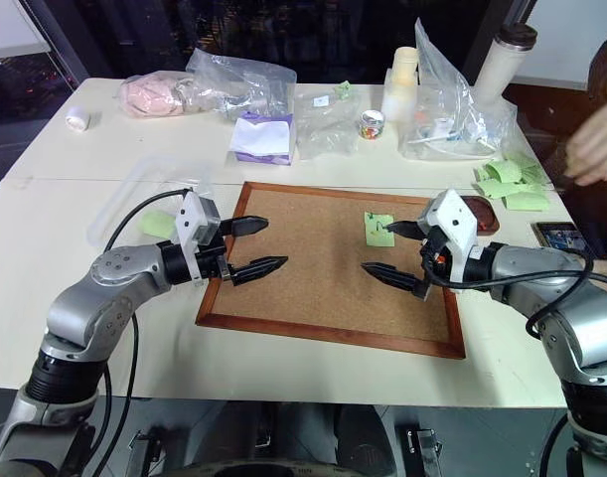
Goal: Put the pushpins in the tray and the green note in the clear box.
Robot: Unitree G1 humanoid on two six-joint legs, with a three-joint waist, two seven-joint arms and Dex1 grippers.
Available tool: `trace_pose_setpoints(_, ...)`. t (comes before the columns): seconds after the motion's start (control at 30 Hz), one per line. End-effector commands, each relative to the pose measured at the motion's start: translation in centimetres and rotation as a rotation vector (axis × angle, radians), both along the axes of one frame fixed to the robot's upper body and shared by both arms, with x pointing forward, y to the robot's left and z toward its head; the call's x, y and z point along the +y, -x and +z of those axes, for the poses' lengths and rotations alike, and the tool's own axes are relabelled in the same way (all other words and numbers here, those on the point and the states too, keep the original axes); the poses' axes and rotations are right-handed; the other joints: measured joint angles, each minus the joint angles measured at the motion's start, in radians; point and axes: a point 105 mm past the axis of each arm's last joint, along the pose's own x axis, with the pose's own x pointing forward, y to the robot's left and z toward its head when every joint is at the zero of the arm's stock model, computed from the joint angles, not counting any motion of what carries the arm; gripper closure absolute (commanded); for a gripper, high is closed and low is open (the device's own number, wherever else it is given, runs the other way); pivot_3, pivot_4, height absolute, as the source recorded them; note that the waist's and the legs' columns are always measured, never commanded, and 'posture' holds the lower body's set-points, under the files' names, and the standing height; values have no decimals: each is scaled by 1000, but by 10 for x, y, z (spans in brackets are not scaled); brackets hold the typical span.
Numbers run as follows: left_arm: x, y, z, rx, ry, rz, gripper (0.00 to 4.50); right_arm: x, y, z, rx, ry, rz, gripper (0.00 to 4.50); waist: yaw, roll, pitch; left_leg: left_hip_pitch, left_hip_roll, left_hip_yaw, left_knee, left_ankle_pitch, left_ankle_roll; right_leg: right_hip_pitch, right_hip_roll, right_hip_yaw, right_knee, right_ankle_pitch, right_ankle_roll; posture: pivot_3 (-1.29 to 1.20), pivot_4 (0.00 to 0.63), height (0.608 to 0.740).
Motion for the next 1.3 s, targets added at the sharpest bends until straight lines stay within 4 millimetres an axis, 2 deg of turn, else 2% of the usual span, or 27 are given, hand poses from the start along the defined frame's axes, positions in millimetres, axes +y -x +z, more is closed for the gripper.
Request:
trace_pose_setpoints(0.03, -3, -1, 7, -55, -7, -17, 26, -1, -1, 8, -51, 4, 2, 0, 0, 0, 0, 0, 0, 0, 0, 0, 0, 0, 0, 0, 0, 0, 0, 0, 150, 740)
trace_pose_setpoints(0.97, -16, -6, 7, -54, 30, -35, 26, -1, 0, 3, -48, -7, -15, 0, 1, 0, 0, 0, 0, 0, 0, 0, 0, 0, 0, 0, 0, 0, 0, 0, 150, 740)
trace_pose_setpoints(1.1, -29, -12, 1, -70, 29, -49, 1774, -2, -4, 2, -59, -12, -35, 0, 2, 0, 0, 0, -1, 0, 0, 0, 0, 0, 0, 0, 0, 0, 0, 0, 150, 740)
trace_pose_setpoints(1.27, -48, -15, -13, -74, 18, -86, 4420, -1, -14, 5, -76, -51, -62, 0, 1, 0, 0, 0, -1, 0, 0, 0, 0, 0, 0, 0, 0, 0, 0, 0, 150, 740)
trace_pose_setpoints(1.3, -52, -16, -16, -68, 16, -85, 4467, 0, -17, 5, -79, -57, -69, 0, 0, 0, 0, 0, -1, 0, 0, 0, 0, 0, 0, 0, 0, 0, 0, 0, 150, 740)
